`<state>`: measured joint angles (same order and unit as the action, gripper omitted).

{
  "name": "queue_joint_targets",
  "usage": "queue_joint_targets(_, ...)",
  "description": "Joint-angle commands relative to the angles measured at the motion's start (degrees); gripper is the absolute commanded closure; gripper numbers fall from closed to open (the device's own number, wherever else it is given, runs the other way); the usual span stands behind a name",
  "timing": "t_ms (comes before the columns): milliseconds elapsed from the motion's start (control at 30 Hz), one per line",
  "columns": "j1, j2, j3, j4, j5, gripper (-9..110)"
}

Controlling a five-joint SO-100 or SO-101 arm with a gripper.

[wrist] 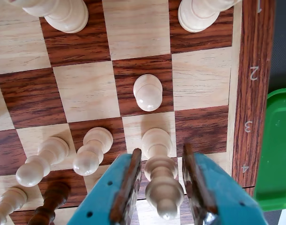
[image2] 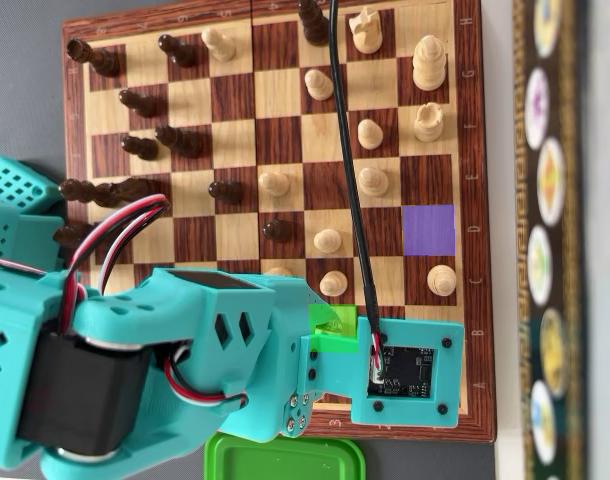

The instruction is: Play chess

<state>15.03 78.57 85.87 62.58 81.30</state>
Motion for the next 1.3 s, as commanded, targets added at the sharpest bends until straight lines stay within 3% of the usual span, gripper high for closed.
queue_joint_targets(0, -0.18, 0.88, -2.9, 0.09, -0.26, 83)
queue_joint_targets(900, -0.18, 16.88, -2.11, 0.09, -0.18, 83)
queue_joint_targets(1000, -0.18, 19.16, -2.02, 0.09, -0.09, 87)
queue_joint_targets(1267, -0.18, 31.2, 5.89, 0.09, 1.58, 89)
